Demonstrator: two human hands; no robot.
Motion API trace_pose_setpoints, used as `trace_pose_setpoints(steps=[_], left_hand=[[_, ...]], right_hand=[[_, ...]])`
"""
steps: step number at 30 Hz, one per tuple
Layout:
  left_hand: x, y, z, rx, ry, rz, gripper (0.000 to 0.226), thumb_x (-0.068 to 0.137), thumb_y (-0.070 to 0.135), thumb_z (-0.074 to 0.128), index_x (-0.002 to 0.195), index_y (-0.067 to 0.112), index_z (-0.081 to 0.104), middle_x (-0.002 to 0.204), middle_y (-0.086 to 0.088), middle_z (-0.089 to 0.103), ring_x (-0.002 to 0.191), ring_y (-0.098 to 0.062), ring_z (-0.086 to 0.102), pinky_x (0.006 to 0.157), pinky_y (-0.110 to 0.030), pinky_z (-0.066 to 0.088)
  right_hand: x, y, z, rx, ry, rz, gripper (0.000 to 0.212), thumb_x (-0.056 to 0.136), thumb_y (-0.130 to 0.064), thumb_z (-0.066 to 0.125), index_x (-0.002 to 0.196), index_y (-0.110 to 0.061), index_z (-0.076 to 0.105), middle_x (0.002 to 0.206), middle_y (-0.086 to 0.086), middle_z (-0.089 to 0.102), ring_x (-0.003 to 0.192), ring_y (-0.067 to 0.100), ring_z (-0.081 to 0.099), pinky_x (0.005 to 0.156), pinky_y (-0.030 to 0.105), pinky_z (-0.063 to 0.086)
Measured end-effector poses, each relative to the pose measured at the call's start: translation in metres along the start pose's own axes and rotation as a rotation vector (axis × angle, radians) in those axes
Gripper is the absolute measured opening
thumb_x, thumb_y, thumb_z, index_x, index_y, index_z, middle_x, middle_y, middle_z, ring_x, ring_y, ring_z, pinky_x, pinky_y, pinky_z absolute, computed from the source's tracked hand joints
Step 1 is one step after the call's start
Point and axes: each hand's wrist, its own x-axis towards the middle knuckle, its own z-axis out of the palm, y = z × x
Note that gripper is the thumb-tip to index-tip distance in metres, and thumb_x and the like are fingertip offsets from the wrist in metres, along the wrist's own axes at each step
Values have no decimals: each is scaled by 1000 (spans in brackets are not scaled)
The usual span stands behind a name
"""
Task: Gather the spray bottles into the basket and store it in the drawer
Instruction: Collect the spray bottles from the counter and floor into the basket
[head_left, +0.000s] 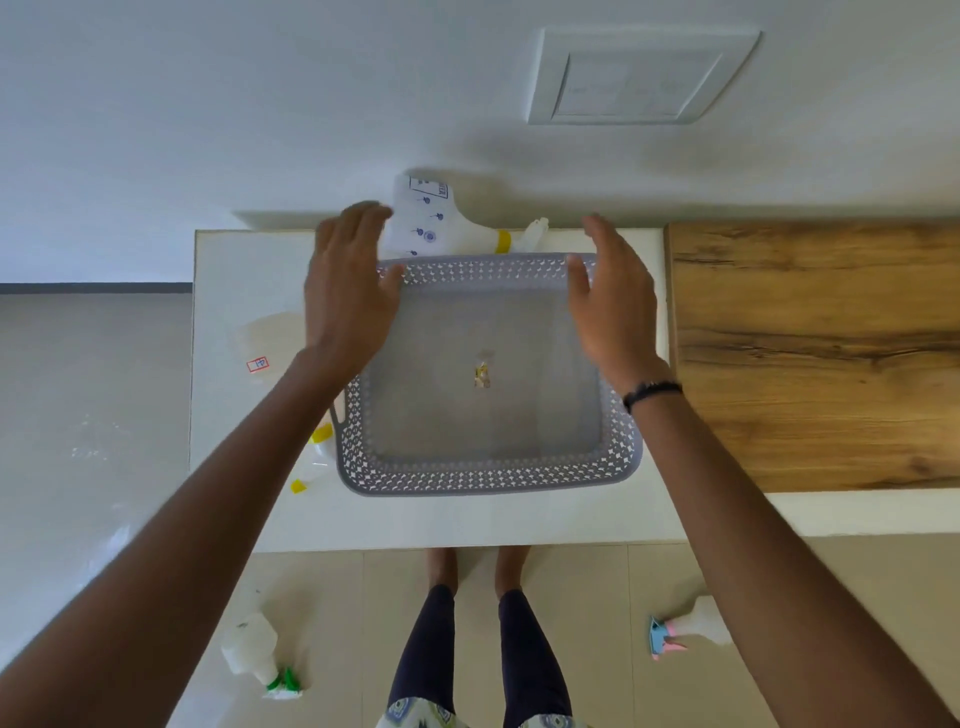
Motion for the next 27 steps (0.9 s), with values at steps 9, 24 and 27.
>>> trace_pose_setpoints(steps=[9, 24, 27], left_hand=[[64, 5, 37, 19, -243, 20, 61, 84, 21, 70, 139, 15, 44, 157, -10, 23, 140, -38, 25, 106, -45, 37], [55, 4, 48, -152, -144, -43, 85, 78, 21, 76, 148, 19, 28, 159, -12, 9, 129, -31, 46, 94, -39, 45], [47, 12, 39, -86, -51, 29, 93, 72, 17, 79, 148, 23, 26, 160, -12, 5, 133, -32, 41, 75, -30, 47]], right_hand=[[94, -17, 63, -2, -515, -20, 41, 83, -1, 65, 122, -7, 56, 127, 15, 59, 118, 30, 54, 97, 33, 45], [100, -30, 65, -13, -489, -58, 30, 76, -11, 74, 105, -13, 69, 104, 9, 70, 101, 31, 61, 95, 39, 45], [92, -44, 41, -49, -390, -87, 40, 82, -14, 69, 121, -19, 63, 118, 9, 66, 111, 30, 56, 89, 34, 45]])
